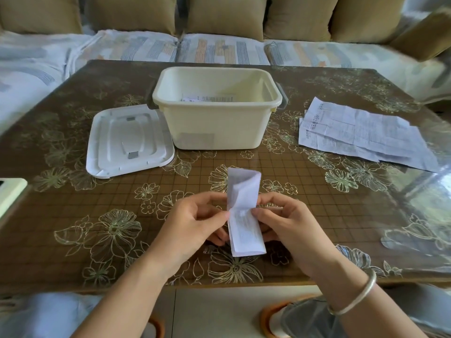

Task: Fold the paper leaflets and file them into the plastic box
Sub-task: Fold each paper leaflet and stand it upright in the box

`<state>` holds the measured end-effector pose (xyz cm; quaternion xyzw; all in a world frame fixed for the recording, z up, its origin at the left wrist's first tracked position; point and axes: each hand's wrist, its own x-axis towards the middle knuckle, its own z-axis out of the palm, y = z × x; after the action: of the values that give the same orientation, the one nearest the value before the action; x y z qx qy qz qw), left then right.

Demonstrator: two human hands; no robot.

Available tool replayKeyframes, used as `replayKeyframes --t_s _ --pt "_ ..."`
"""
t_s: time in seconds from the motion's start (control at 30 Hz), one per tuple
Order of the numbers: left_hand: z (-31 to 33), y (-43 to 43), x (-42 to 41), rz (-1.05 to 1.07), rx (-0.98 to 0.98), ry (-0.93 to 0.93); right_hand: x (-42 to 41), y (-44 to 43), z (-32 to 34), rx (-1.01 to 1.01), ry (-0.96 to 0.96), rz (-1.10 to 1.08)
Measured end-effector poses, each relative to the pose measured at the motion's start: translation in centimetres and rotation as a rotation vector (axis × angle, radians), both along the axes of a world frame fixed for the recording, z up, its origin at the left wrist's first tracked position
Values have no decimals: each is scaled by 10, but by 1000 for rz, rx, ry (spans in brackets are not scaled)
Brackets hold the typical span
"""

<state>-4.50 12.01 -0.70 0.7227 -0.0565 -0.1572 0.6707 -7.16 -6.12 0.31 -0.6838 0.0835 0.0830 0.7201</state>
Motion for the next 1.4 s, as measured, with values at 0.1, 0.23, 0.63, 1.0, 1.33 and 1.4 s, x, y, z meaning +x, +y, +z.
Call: replayKeyframes --t_s 0.1,0.23,0.63,1.0,1.33,1.4 --pt "0 0 -1 26 -34 6 -1 0 -2 -17 -20 17" --pt "3 -2 -2 24 -37 15 -3 -1 2 28 -46 8" --pt "13 0 5 -61 74 264 -7 15 -2 -350 -316 -100" --pt "58 4 41 265 93 -341 42 12 48 -131 -216 96" --pt "126 44 134 264 172 -491 165 -12 125 -357 -450 -56" --pt "133 56 162 321 311 -571 198 -16 127 -696 -515 -76"
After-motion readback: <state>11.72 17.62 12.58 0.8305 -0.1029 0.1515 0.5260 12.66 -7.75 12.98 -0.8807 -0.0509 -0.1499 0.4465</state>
